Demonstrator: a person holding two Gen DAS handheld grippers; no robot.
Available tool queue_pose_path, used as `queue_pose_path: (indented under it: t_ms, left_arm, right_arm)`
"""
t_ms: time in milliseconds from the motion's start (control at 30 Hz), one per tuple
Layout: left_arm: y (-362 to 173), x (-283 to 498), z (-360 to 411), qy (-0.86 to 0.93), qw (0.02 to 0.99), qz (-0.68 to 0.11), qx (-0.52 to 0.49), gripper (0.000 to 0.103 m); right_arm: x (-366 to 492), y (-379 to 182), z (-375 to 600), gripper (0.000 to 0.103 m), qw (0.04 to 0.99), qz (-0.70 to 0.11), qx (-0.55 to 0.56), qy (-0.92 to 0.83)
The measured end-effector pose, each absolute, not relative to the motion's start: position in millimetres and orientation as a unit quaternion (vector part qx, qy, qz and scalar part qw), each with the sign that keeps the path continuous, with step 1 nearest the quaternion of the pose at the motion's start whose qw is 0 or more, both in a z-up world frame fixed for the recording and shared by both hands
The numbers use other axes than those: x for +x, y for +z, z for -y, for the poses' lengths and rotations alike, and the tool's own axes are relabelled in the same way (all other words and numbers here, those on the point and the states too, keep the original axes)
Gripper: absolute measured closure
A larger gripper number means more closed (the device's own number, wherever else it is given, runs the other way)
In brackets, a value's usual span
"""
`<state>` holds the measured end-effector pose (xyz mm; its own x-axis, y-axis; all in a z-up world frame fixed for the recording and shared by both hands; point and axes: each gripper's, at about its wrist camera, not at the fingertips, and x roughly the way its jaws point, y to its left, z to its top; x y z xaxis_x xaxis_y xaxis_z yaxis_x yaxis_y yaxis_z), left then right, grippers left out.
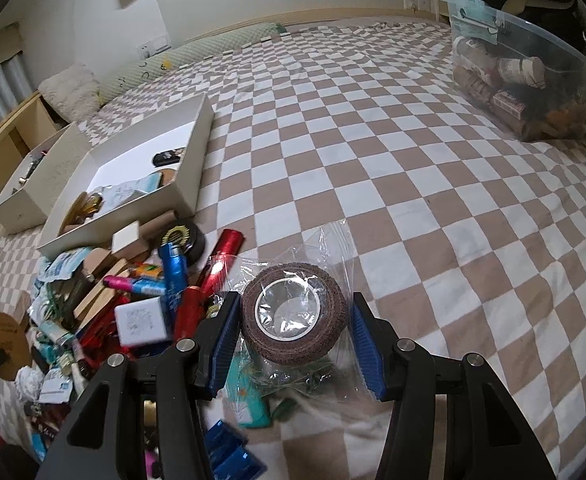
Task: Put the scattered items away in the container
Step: 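Lift the cork coaster with the left tool while the right tool lifts the bagged tape roll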
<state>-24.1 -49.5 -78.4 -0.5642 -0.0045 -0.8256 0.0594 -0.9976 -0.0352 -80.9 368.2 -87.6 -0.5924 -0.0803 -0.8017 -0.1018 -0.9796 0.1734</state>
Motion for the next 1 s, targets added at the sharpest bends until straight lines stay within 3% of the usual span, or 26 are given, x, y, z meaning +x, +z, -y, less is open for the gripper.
queue_pose_path:
  t_ms: [567,1000]
  left_arm:
    - [-51.6,-10.0,25.6,-0.899,0.01,-0.021,0.437,0.095]
    - [-34.7,-25.4,7.8,-0.91,-0.022,-0.033,0.413,0.095]
  right_arm:
    - [-36.5,-62.8,-297.3,0.049,-0.092,-0.105,-0.455,0.879]
    - [-48.8,-50.2,-251.2,0.049,-0.137,-0.091,-0.447,0.879]
